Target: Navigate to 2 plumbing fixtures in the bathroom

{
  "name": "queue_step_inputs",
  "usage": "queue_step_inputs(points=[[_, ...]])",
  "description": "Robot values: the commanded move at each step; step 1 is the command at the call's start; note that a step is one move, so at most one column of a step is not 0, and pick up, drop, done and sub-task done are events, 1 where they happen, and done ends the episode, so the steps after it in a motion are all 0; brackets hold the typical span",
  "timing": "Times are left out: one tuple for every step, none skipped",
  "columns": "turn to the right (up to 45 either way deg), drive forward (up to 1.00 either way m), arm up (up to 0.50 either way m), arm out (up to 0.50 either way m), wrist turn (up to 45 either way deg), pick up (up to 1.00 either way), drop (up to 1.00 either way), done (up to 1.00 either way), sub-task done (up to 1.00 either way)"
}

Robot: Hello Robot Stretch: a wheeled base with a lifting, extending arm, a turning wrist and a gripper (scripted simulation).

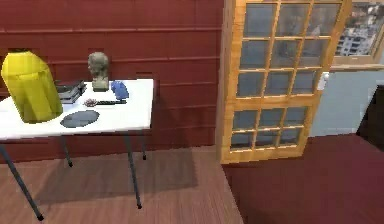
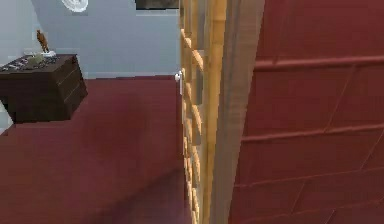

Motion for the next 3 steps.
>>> queue_step_inputs(points=[[30.0,0.0,0.0,0.0,0.0,0.0,0.0,0.0,0.0],[0.0,0.4,0.0,0.0,0.0,0.0,0.0,0.0,0.0],[45.0,0.0,0.0,0.0,0.0,0.0,0.0,0.0,0.0]])
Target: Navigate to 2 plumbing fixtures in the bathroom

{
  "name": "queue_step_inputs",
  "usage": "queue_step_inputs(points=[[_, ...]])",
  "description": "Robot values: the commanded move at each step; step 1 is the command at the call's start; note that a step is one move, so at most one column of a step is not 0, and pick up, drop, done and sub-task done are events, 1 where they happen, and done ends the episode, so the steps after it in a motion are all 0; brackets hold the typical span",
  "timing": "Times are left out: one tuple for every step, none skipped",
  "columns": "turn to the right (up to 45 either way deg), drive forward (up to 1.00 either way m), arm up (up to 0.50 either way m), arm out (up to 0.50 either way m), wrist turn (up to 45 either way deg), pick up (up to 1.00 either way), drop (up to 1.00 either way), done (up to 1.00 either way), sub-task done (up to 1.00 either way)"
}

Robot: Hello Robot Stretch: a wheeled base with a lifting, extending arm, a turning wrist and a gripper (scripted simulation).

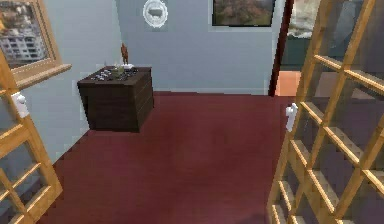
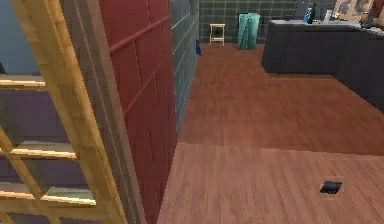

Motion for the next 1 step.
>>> queue_step_inputs(points=[[3.0,0.0,0.0,0.0,0.0,0.0,0.0,0.0,0.0]])
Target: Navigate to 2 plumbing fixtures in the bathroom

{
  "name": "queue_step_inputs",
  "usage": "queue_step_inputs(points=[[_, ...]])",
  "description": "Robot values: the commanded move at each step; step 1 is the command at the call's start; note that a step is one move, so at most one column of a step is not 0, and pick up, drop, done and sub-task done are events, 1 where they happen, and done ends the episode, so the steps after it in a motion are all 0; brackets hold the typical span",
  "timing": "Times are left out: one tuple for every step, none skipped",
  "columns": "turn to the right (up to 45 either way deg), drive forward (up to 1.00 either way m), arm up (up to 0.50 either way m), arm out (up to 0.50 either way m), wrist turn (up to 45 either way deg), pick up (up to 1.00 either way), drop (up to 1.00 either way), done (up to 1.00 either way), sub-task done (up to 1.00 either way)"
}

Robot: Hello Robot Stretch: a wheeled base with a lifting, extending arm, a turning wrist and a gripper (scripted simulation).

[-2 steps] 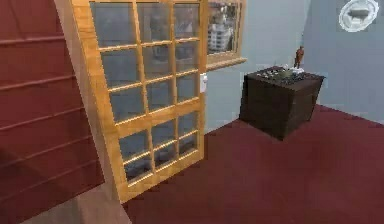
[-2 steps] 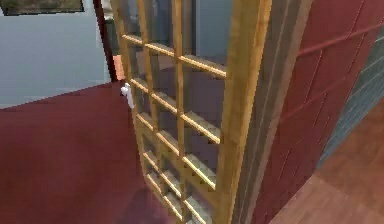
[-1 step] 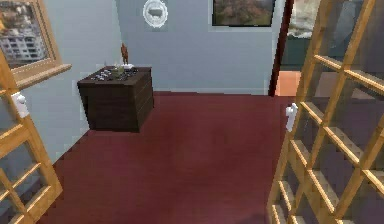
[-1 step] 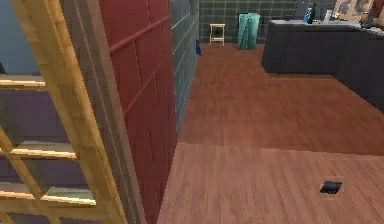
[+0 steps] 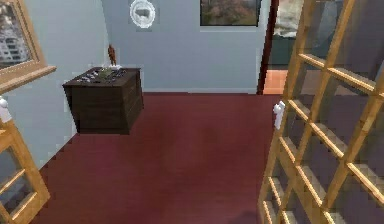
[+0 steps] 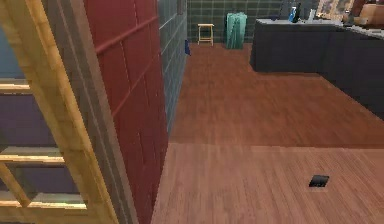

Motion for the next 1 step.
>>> queue_step_inputs(points=[[0.0,1.0,0.0,0.0,0.0,0.0,0.0,0.0,0.0]])
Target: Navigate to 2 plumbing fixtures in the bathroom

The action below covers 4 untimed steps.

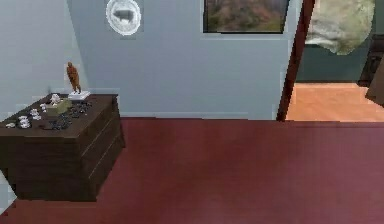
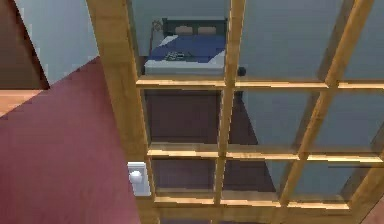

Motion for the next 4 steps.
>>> queue_step_inputs(points=[[9.0,0.0,0.0,0.0,0.0,0.0,0.0,0.0,0.0],[0.0,0.3,0.0,0.0,0.0,0.0,0.0,0.0,0.0],[33.0,0.0,0.0,0.0,0.0,0.0,0.0,0.0,0.0],[0.0,1.0,0.0,0.0,0.0,0.0,0.0,0.0,0.0]])
